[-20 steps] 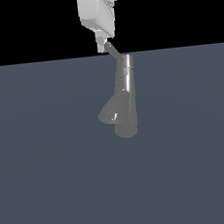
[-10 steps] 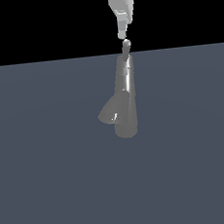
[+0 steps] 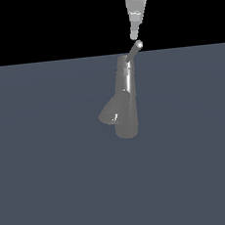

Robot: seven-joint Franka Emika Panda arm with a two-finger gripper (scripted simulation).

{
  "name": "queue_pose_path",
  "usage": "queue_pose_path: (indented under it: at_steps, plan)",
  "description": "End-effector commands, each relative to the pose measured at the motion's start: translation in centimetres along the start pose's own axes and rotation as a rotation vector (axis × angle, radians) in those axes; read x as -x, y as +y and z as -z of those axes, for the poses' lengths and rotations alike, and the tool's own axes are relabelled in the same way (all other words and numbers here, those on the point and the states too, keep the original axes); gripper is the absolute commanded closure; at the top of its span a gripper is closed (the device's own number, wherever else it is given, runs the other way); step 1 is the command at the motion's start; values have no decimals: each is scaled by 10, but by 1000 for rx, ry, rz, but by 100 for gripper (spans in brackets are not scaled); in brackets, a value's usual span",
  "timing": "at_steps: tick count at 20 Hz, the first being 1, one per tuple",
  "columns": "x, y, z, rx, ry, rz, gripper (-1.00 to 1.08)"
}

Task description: Turn on the faucet by rotating a designated handle.

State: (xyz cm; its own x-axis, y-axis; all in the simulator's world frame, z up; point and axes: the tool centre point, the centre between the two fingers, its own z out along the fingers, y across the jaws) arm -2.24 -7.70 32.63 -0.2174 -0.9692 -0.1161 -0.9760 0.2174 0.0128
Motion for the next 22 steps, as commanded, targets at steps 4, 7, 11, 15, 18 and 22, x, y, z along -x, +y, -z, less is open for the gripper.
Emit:
queue_pose_path:
  at_steps: [4,7,11,15,18,22]
  plan:
    - [-26,-8,-18,27,6,-14,108]
    - [-36,-14,-23,33,8,-17,108]
    - [-49,-21,-29,41,11,-20,108]
    - [-63,-27,-35,48,13,-23,108]
    - [-73,-32,-40,54,15,-25,108]
    - [-69,-44,-20,9,8,-18,108]
